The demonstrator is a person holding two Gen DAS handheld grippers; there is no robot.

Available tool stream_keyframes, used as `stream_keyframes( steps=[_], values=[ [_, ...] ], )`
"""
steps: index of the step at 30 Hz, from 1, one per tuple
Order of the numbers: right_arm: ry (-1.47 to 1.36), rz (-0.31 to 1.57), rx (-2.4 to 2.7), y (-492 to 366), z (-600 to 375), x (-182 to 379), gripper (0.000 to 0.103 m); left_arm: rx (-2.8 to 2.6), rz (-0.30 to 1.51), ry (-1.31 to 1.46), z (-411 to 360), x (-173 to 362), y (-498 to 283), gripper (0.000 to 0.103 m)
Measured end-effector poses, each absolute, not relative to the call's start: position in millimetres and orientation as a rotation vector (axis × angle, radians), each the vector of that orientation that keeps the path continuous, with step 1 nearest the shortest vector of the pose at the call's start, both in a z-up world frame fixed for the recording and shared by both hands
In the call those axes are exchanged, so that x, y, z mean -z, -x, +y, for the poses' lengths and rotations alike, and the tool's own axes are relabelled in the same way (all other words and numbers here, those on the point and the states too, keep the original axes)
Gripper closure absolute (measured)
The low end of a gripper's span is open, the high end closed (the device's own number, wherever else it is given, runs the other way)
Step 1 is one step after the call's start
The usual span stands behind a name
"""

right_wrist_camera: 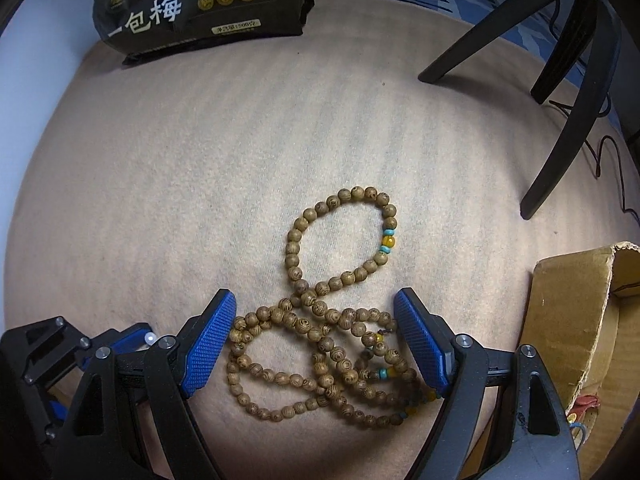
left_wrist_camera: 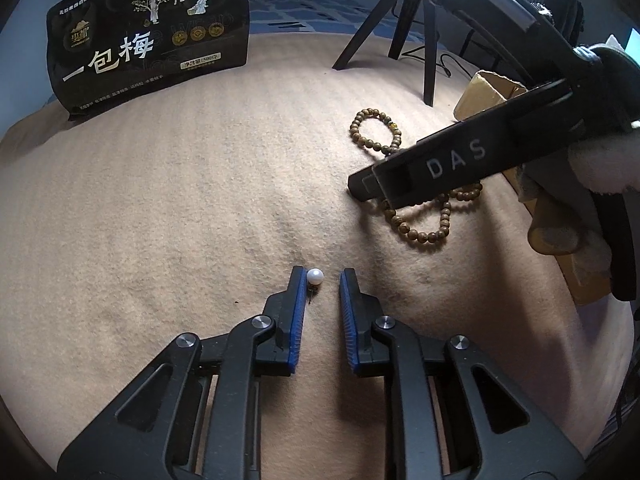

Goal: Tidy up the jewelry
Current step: 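Grasp the second pearl earring with left gripper while right gripper grasps the wooden bead mala, then lift the earring in left gripper while right gripper lifts the dangling mala over the box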

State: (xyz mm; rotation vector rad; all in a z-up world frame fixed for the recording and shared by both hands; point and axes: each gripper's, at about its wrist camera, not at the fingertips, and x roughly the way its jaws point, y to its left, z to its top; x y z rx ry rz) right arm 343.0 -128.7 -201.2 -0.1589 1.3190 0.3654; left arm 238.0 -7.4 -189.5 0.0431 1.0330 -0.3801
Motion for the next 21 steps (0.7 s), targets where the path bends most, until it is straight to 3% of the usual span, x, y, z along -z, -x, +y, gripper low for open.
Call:
stream_keyframes(
  steps=[4, 7, 10, 12, 14, 21],
  values=[
    [0.196, 1.315, -0.359, -339, -116, 203, 0.023, 0.371, 1.032, -0.031, -5, 190, -239, 0.095],
    [0.201, 1.311, -0.367, -335, -112, 202, 0.032, 0.368, 1.032, -0.018, -2, 191, -239, 0.096],
    [0.199, 1.308, -0.381, -329, -111, 198, 0.050, 0.364, 1.031, -0.015, 0, 192, -239, 0.096],
    [0.193, 1.304, -0.389, -325, -115, 195, 0.066, 0.361, 1.031, -0.015, 0, 191, -237, 0.096],
    [0.179, 1.300, -0.400, -318, -116, 194, 0.090, 0.358, 1.033, -0.017, 0, 191, -236, 0.097],
    [0.129, 1.270, -0.415, -290, -126, 187, 0.092, 0.347, 1.039, -0.018, 1, 182, -224, 0.097]
  ],
)
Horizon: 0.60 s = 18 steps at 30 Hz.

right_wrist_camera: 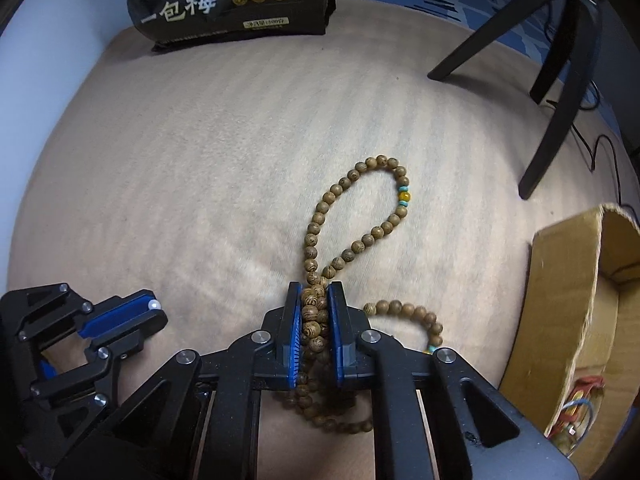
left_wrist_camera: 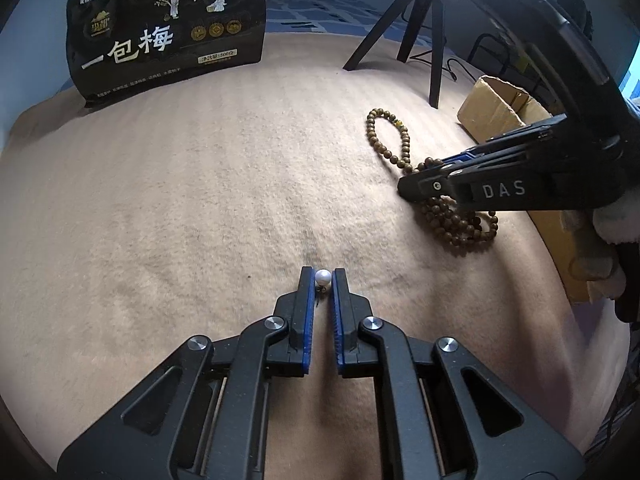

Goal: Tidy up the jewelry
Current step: 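Lift the earring in left gripper while right gripper lifts the dangling mala over the box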

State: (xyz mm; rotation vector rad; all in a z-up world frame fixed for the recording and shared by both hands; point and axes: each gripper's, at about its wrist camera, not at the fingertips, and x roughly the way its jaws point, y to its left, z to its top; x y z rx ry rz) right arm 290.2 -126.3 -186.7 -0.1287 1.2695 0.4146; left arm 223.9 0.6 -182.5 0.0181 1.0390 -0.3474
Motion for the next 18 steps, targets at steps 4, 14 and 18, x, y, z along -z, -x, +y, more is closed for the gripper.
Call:
stream_keyframes(
  steps=[4, 14, 18],
  values=[
    [0.102, 1.239, -0.429, -271, -132, 176, 0.092, 0.348, 1.023, -0.021, 1, 172, -217, 0.097],
    [0.025, 1.120, -0.439, -227, -161, 121, 0.092, 0.362, 0.957, -0.016, -4, 133, -194, 0.097],
    [0.010, 1.081, -0.444, -220, -174, 96, 0.092, 0.367, 0.924, -0.006, -5, 113, -183, 0.097]
  ],
)
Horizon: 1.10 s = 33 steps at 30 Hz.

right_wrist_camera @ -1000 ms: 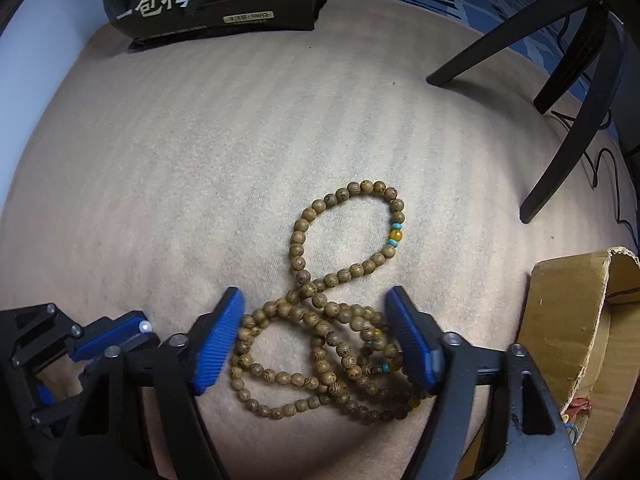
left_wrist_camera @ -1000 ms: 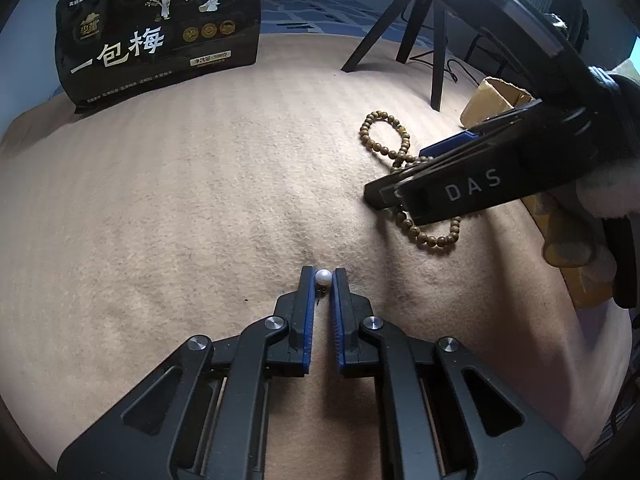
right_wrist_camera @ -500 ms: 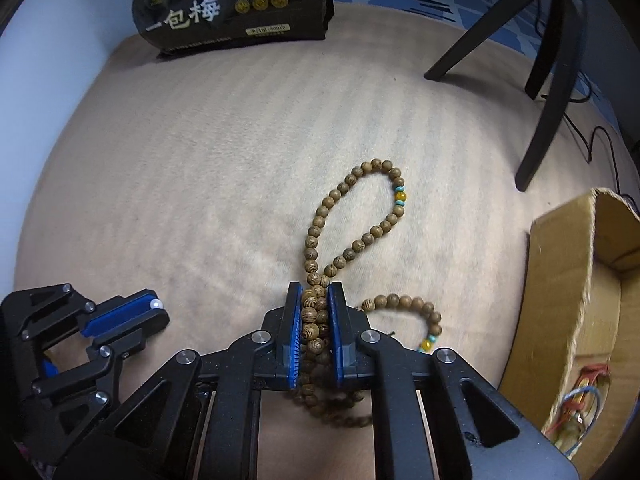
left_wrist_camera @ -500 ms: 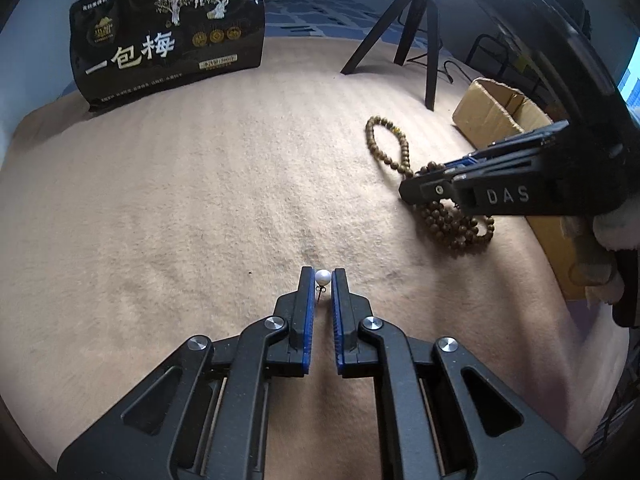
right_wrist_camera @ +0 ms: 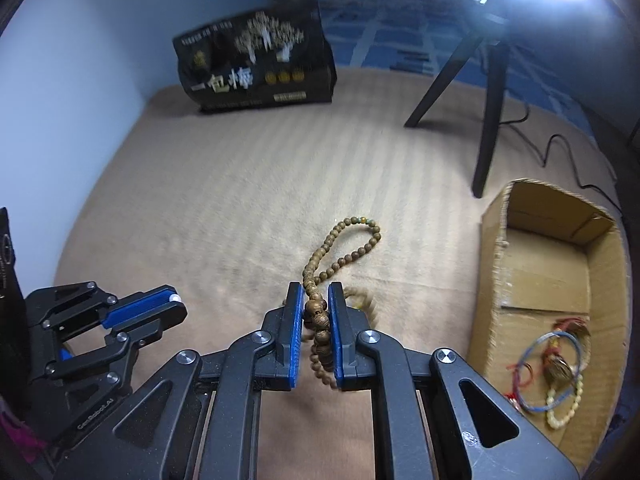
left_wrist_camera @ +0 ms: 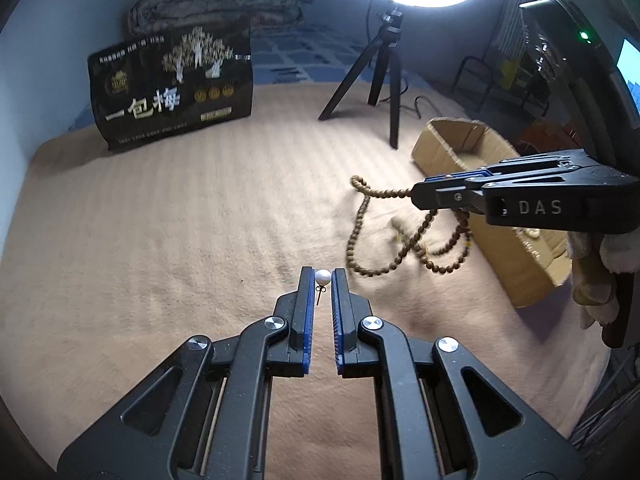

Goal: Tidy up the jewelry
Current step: 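Lift the earring in left gripper while right gripper lifts the dangling mala over the box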

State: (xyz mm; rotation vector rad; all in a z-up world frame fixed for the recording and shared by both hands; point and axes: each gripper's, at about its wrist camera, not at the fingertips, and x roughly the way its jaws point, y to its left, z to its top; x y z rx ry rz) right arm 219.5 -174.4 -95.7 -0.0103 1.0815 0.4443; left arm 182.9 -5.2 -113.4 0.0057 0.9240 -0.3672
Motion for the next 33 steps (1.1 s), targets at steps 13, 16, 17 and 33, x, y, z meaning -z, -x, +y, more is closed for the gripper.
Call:
stream_keyframes(
  steps=[13, 16, 17, 33],
  values=[
    [0.007, 0.949, -0.440, -182, -198, 30, 0.092, 0.418, 0.824, 0.022, -30, 60, -149, 0.097],
    [0.006, 0.918, -0.429, -176, -208, 16, 0.092, 0.439, 0.808, 0.018, -42, 52, -142, 0.097],
    [0.003, 0.910, -0.427, -174, -212, 11, 0.092, 0.445, 0.803, 0.016, -46, 50, -141, 0.097],
    [0.002, 0.830, -0.300, -179, -292, -24, 0.092, 0.538, 0.754, -0.016, -117, 29, -150, 0.097]
  ],
)
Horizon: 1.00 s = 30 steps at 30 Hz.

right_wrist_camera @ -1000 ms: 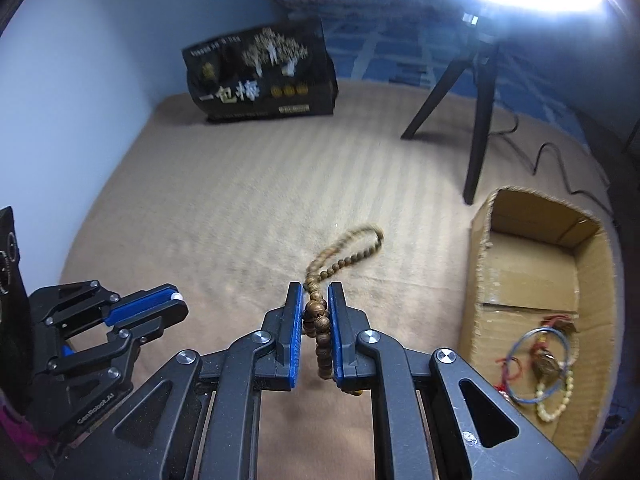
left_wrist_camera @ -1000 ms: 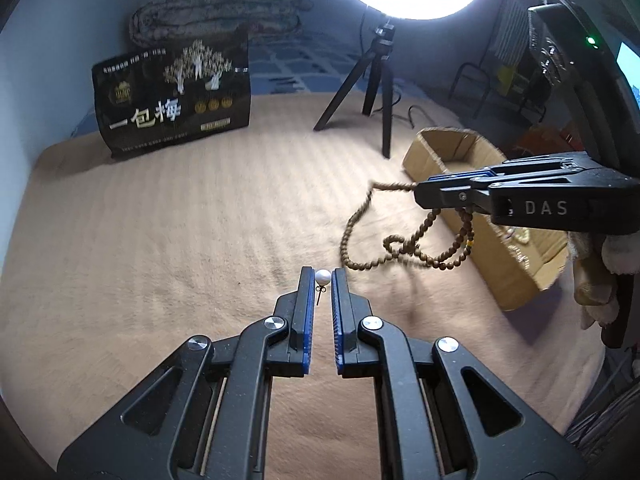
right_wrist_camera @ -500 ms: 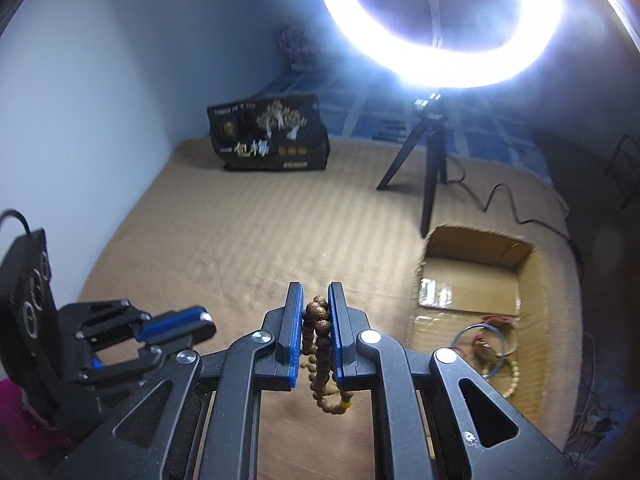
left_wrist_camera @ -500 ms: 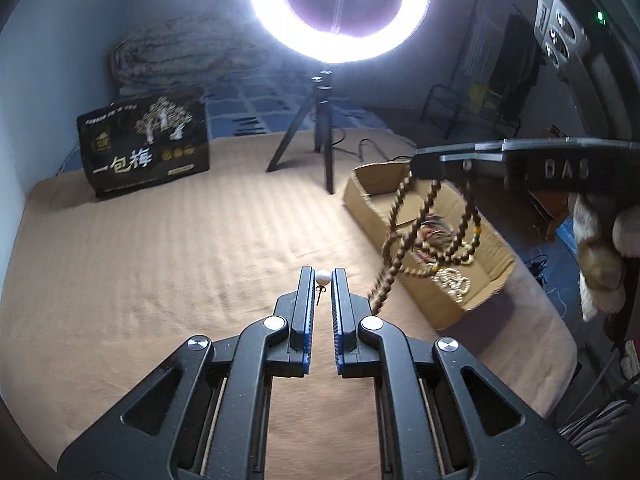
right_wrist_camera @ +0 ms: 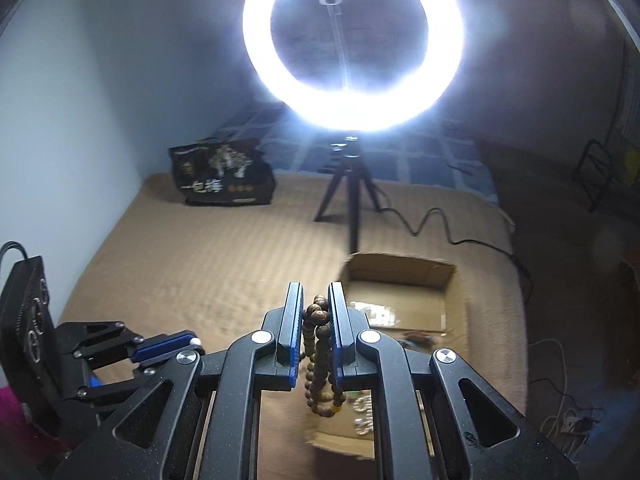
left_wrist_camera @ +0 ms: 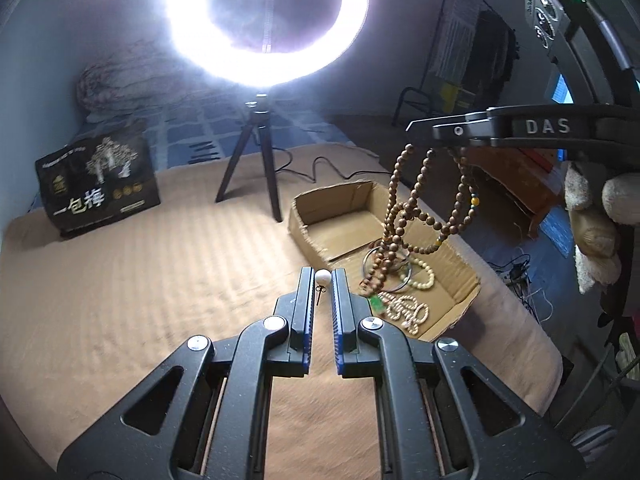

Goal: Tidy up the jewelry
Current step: 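Lift the earring in left gripper while right gripper lifts the dangling mala over the box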

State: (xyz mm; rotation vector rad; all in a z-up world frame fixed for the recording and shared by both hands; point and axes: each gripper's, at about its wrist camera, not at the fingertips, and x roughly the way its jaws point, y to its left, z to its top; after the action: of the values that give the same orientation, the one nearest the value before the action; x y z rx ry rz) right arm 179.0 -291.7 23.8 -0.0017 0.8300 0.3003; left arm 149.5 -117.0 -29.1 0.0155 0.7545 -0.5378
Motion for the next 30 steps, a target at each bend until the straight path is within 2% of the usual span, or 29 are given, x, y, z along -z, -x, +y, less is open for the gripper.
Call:
stream_keyframes(
  steps=[15, 30],
  values=[
    [-0.031, 0.832, -0.210, -223, -341, -5, 0.092, 0.578, 0.785, -0.040, -177, 53, -184, 0.097],
    [-0.056, 0.884, -0.163, -262, -366, 40, 0.092, 0.584, 0.832, -0.056, -210, 84, -210, 0.097]
  ],
)
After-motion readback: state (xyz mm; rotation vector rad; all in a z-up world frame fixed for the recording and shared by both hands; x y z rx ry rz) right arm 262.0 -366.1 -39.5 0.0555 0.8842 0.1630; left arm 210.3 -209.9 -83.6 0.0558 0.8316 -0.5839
